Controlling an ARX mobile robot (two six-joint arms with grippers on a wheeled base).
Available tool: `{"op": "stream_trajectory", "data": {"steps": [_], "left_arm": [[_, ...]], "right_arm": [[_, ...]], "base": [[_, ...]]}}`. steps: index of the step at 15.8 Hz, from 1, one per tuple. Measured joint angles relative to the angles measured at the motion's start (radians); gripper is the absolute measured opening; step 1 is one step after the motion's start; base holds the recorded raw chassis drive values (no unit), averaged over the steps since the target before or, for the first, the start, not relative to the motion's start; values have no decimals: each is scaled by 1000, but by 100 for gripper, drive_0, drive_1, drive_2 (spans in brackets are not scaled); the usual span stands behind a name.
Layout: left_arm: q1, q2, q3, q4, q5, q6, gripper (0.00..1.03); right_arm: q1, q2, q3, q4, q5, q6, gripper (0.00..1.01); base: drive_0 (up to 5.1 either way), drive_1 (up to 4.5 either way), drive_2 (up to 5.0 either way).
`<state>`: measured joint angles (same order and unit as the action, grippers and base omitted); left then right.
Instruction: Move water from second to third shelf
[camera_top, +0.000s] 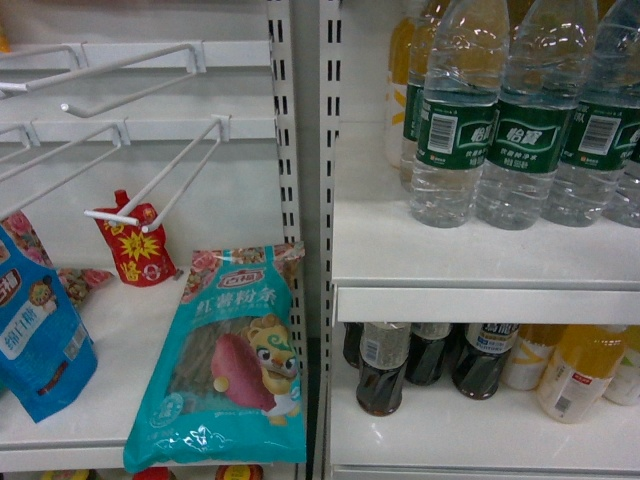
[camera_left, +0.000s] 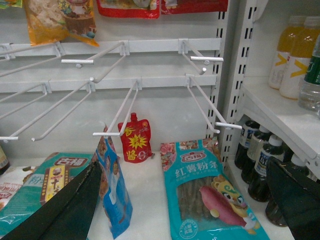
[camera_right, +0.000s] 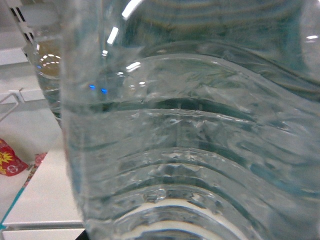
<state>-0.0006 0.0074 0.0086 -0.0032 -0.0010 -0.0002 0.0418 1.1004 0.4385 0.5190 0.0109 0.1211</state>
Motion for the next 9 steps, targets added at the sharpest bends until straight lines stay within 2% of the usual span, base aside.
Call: {"op": "stream_trajectory", "data": {"steps": [2,4,9], "left_arm": [[0,0,0,0,0,0,98],[0,0,0,0,0,0,98],[0,0,0,0,0,0,98]], "right_arm": [[-35,134,65,31,0,-4,43],[-42,200,116,50,-2,-7,43],[-21,360,250,34,7,-8,43]], "base": [[0,0,0],[0,0,0],[0,0,0]]}}
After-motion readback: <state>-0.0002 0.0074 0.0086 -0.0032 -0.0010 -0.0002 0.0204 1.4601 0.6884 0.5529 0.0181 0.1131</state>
